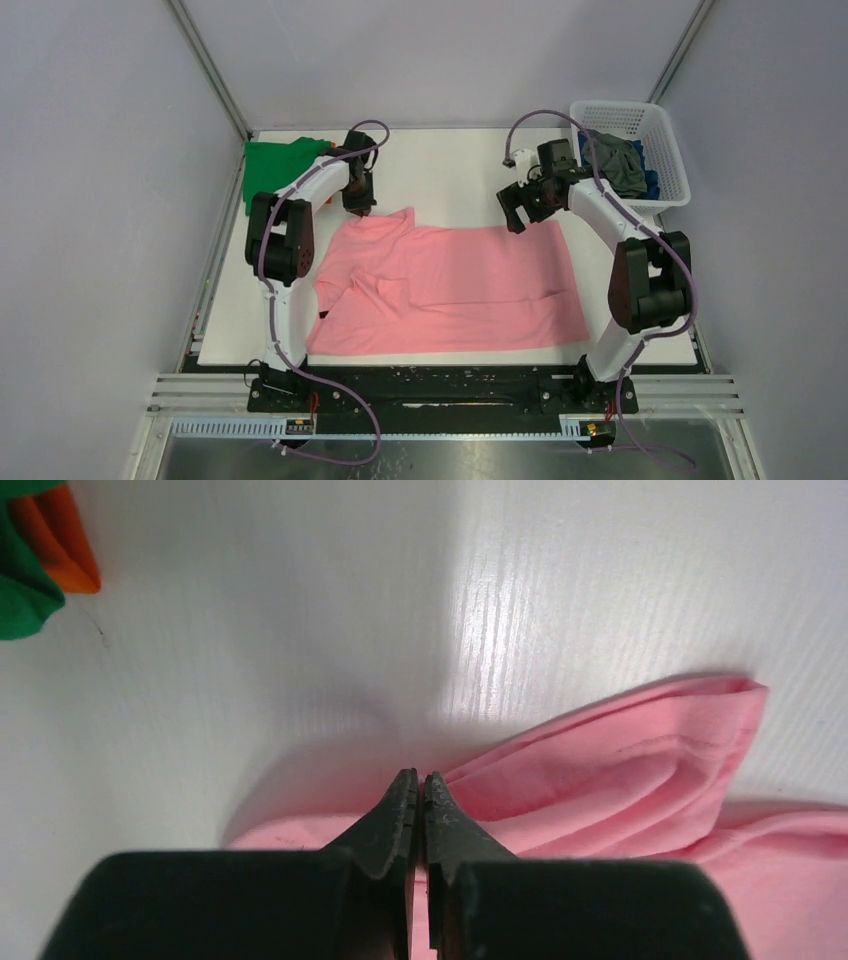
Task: Fold and stack the t-shirts
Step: Grab the side of the flattened tshirt furthest away from the robot with both arms
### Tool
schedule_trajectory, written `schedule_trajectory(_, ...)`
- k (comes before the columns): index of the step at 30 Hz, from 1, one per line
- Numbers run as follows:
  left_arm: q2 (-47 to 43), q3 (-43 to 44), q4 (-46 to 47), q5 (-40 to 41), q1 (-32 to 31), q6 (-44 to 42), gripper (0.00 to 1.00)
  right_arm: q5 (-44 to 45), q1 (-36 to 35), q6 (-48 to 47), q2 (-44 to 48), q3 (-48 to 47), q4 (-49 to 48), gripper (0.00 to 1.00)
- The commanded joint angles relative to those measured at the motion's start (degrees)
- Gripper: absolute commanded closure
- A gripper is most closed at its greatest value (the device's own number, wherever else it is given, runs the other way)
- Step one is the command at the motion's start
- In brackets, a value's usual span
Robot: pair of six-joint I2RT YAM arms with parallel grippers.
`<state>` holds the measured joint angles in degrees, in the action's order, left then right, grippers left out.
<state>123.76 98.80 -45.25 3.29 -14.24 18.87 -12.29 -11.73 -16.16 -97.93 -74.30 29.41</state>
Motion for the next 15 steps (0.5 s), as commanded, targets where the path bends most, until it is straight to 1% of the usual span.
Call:
schedule_trajectory(1,-4.92,-0.88,2.56,0.01,0.0,0.98,1.0,-0.99,0.22,-29.7,-5.54,-5.59,10.5,0.01)
schedule_trajectory(3,-5.79,-1.76,3.27,0.01,0.0,1.22,1.0,1.34,0.59,-32.49,-10.23,-11.24,13.57,0.0)
schedule_trajectory(5,-6.71,-2.39,3.81,0.04,0.0,1.34,1.0,4.46,1.28,-33.47,-15.74,-18.36,20.3,0.01)
schedule_trajectory(8,-7.91,-2.76,4.2,0.72,0.0,1.69,1.0,9.07,2.36,-34.33,-23.2,-27.66,28.18,0.05)
schedule_trajectory(11,-8.55,-3.13,4.81,0.4,0.01,1.97,1.0,11.53,3.52,-34.0,-28.2,-32.66,30.53,0.07)
schedule_trajectory(15,-9.73,-4.32,5.25,-0.36,-0.02,2.49,1.0,12.0,3.99,-33.58,-32.15,-36.07,33.44,0.12)
